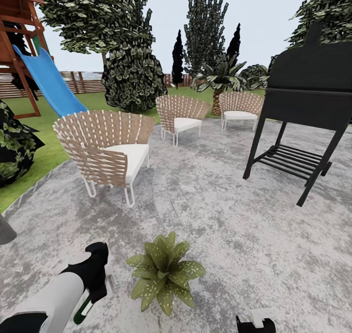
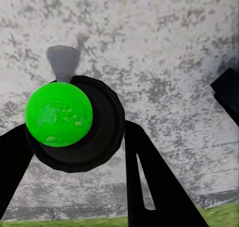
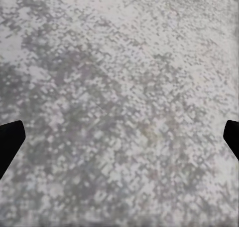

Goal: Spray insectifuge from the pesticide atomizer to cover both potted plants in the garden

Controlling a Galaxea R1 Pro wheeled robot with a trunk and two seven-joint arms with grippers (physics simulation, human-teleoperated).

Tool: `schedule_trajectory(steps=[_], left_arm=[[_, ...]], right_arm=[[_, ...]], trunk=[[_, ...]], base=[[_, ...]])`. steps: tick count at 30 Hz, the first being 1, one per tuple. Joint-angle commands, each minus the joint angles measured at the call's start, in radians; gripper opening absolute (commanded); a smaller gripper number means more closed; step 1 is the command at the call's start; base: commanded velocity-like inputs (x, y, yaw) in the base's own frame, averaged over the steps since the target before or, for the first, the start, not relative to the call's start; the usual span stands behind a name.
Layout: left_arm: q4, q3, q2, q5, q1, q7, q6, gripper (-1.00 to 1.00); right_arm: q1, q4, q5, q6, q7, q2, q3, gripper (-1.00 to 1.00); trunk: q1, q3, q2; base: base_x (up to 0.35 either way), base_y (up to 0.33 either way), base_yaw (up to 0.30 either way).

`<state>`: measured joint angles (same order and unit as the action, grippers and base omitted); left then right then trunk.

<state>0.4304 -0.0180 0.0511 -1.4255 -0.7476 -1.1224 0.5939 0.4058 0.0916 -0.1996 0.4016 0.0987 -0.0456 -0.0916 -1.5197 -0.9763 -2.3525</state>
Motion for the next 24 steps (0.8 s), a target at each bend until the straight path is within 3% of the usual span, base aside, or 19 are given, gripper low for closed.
schedule_trajectory(steps=[1,9,16,24], left_arm=[[0.01,-0.002,-0.001,-0.003,0.001,-0.007,0.01,-1.0],[0.026,-0.002,-0.004,-0.008,0.006,-0.008,0.011,-1.0],[0.025,-0.003,-0.005,-0.01,0.007,-0.007,0.009,-1.0],[0.025,-0.003,-0.005,-0.011,0.008,-0.007,0.008,-1.0]], right_arm=[[0.001,-0.001,-0.011,0.003,0.003,0.0,-0.008,1.0],[0.001,-0.001,-0.011,0.003,0.003,0.0,-0.008,1.0],[0.001,-0.001,-0.011,0.003,0.003,0.001,-0.008,1.0],[0.001,-0.001,-0.011,0.003,0.003,0.001,-0.008,1.0]], trunk=[[0.0,0.0,0.0],[0.0,0.006,0.0],[0.0,0.007,0.0],[0.0,0.007,0.0]], base=[[-0.029,-0.014,0.0],[0.015,-0.01,0.0],[0.163,-0.16,0.002],[-0.095,-0.102,0.181]])
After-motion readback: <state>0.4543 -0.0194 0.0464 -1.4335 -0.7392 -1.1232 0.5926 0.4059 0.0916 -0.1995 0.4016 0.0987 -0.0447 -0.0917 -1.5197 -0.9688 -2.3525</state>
